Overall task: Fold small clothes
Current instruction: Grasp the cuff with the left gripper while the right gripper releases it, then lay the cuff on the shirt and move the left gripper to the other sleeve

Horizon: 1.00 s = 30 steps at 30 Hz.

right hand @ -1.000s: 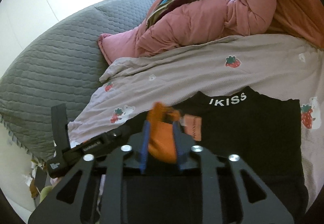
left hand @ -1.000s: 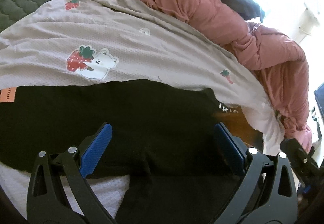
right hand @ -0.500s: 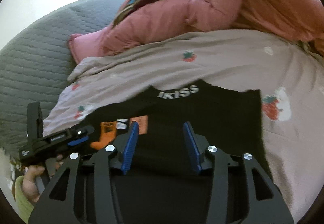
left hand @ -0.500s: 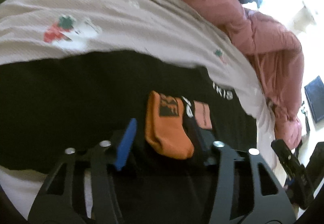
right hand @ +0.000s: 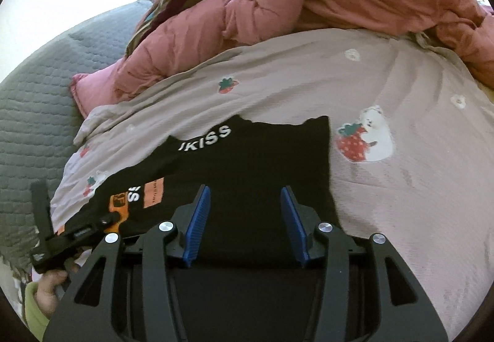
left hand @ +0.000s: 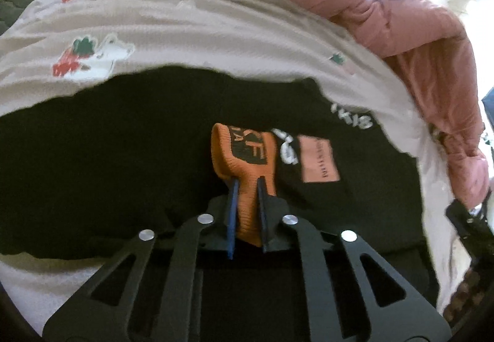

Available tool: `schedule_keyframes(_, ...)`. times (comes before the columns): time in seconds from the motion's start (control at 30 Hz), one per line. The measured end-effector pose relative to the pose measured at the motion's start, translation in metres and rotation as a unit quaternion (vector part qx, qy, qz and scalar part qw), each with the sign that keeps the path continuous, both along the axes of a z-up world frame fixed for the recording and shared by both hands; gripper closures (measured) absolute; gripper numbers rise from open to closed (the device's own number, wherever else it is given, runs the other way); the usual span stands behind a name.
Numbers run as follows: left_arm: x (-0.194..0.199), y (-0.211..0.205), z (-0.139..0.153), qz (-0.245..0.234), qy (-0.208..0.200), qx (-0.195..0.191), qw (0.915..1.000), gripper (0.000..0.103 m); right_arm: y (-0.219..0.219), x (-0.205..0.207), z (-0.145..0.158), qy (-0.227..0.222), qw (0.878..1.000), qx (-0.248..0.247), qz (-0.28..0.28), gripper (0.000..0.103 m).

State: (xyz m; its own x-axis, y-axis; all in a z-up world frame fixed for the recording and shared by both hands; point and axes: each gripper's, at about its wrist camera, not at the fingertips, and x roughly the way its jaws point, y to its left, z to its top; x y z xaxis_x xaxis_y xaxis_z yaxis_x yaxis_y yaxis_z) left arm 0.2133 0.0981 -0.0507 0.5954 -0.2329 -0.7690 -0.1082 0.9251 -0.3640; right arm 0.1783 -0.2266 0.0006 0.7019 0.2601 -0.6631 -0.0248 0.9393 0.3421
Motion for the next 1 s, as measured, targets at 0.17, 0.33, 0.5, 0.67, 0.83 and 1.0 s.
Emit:
schedule_keyframes(0.17,-0.012,0.009,0.028,-0.019,-0.025,-0.015,0.9994,0.099,-0.006,-0.003,0.002,-0.005,1.0,0.001,-0.002,0.055)
schedule_keyframes(0.33,-0.012,0.01,0.024,-0.003,-0.007,0.039,0.9992,0.087,-0.002,-0.002,0.004,-0.011,1.0,-0.017,-0.001,0.054)
schedule_keyframes(0.5,-0.016,0.02,0.038,0.013,-0.034,0.042,0.9984,0.077,0.013,-0.002,0.0,-0.006,0.999,-0.027,0.019,0.054)
schedule_keyframes(0.67,-0.01,-0.003,0.025,-0.028,-0.011,0.067,0.9973,0.067,0.037,0.002,-0.008,0.003,0.998,-0.04,0.052,0.051)
schedule_keyframes(0.83,-0.002,-0.035,-0.009,-0.071,0.04,0.127,0.9886,0.051,0.058,0.003,-0.017,0.014,0.996,-0.054,0.075,0.045)
schedule_keyframes(1.0,-0.003,-0.036,-0.017,-0.078,0.045,0.135,0.9868,0.045,0.072,0.008,-0.022,0.015,0.992,-0.085,0.093,0.038)
